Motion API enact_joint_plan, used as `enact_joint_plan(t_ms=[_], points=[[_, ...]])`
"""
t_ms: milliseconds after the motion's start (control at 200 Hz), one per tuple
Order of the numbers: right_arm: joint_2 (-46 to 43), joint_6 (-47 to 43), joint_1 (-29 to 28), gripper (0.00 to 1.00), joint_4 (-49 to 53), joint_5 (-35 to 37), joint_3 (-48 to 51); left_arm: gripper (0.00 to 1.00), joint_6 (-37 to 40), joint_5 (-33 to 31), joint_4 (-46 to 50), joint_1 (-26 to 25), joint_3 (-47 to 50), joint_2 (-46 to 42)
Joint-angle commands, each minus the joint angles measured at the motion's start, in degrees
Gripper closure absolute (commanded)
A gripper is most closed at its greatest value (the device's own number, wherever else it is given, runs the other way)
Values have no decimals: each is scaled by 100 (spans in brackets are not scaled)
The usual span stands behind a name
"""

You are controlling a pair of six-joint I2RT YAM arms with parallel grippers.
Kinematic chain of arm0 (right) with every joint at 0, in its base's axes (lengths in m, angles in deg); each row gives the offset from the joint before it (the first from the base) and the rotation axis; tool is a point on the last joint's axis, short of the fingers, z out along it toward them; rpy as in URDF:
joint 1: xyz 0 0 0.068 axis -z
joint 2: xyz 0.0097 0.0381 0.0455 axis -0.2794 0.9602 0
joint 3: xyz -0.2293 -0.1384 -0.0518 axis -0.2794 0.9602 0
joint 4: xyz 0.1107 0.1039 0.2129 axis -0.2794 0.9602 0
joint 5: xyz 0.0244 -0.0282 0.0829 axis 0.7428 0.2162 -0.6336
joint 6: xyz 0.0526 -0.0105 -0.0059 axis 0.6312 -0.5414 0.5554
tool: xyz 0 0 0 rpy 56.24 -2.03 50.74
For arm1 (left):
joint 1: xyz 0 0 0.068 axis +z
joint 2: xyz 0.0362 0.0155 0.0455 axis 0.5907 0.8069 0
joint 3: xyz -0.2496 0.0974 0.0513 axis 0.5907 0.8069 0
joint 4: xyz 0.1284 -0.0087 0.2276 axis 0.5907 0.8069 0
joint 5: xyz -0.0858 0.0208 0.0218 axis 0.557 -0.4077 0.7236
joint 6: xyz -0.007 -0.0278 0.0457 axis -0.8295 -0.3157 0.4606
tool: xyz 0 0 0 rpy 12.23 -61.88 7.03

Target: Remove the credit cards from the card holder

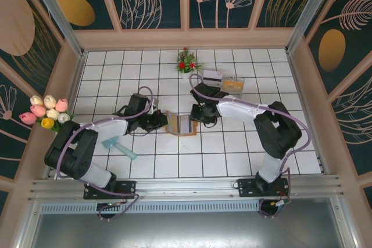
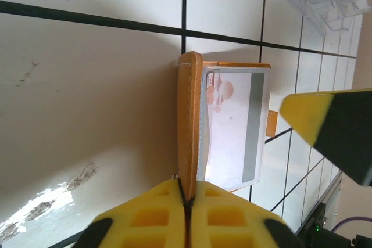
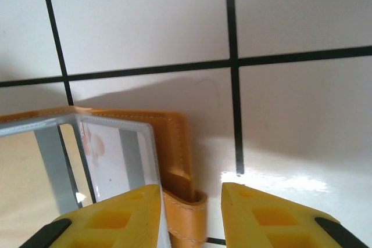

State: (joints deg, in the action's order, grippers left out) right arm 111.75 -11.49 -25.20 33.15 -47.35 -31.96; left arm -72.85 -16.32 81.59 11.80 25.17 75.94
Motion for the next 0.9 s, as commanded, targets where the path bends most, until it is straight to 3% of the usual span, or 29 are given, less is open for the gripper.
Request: enact_joint_plan(t_ms=[0,85,280,385,535,615,896], points=[[-469,-166,21,64,-183,-81,25,78,290,-486,694,-16,-312,-63],[-439,-261,-3,65,-748,-995,133,61,417,-796,1089,-21,-505,-233],[15,-271,-174,74,-1180,-1864,16,54,441,-1276,1528,-20,-630,-378],[182,-261,-181,76,-1366,-2086,30,59,336,-1214,1406,-20,-572,-596],[375,-255,-162,77,-1694,-2453,140,73,-114,-554,512,-45,-195,-846],[422,-175,-111,78,-1988,-2704,259,78,-190,-614,420,-79,-95,-752],[594,-287,-49,79,-1577,-2348,177,87,-231,-842,377,-291,-237,77]])
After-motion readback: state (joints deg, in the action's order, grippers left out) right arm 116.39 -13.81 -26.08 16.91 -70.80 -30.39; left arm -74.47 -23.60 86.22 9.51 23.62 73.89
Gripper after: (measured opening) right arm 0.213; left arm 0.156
